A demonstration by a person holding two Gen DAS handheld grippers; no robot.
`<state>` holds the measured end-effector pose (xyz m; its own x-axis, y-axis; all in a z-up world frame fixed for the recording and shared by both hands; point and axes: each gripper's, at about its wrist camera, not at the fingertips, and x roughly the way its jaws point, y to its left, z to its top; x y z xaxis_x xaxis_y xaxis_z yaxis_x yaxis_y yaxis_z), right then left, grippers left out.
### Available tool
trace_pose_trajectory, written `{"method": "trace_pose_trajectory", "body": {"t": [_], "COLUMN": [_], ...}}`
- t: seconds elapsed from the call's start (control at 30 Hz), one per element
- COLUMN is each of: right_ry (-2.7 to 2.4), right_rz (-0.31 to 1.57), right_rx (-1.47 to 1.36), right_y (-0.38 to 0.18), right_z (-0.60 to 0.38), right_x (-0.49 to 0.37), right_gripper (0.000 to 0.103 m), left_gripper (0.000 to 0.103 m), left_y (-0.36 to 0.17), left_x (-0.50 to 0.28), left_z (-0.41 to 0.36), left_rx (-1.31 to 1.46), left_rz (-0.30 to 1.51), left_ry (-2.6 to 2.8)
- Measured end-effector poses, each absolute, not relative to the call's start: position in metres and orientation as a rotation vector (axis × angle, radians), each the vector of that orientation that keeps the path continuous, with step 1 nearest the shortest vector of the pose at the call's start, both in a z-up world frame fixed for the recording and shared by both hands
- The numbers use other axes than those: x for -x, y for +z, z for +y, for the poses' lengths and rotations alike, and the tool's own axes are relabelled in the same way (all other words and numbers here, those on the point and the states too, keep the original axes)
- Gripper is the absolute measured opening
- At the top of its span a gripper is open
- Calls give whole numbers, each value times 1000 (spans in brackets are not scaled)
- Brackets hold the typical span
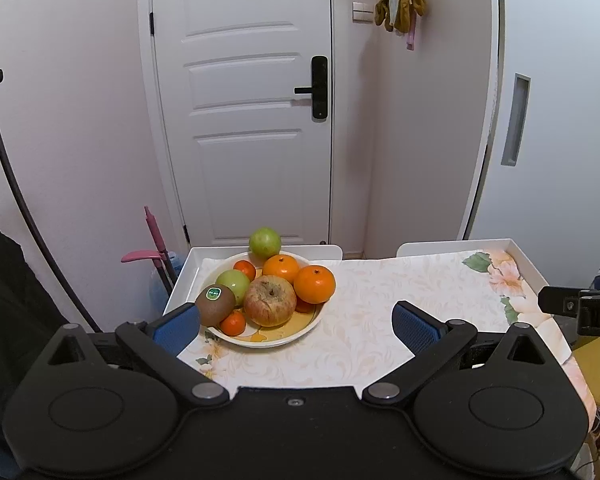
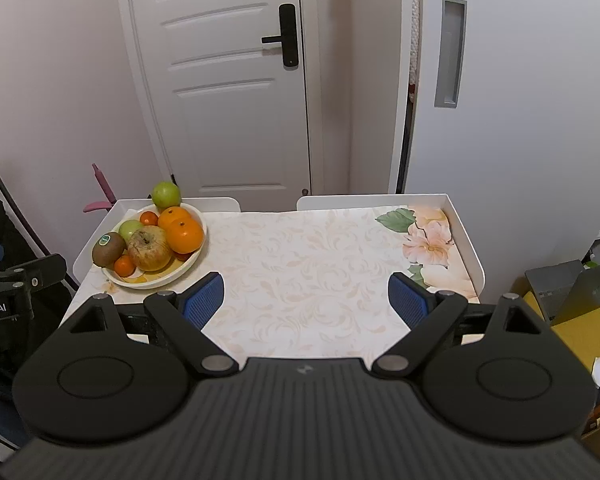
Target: Organize fruits
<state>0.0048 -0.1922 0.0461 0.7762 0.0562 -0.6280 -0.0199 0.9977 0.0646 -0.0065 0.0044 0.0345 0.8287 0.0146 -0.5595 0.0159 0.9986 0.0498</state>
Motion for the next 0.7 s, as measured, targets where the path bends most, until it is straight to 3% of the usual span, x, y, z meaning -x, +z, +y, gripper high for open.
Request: {"method": "trace_pose_trajectory", "body": {"t": [0.7], "right_ry": [42], "right_rz": [703], "right_rx": [-55], "right_y": [40], "right_z": [-187], "right_x": [-14], "right_gripper": [103], "left_gripper": [103], "left_y": [24], "left_x": [-4], "left_z": [11], "left_rx": [-29], "left_rz": [645], "left_ry": [1]}}
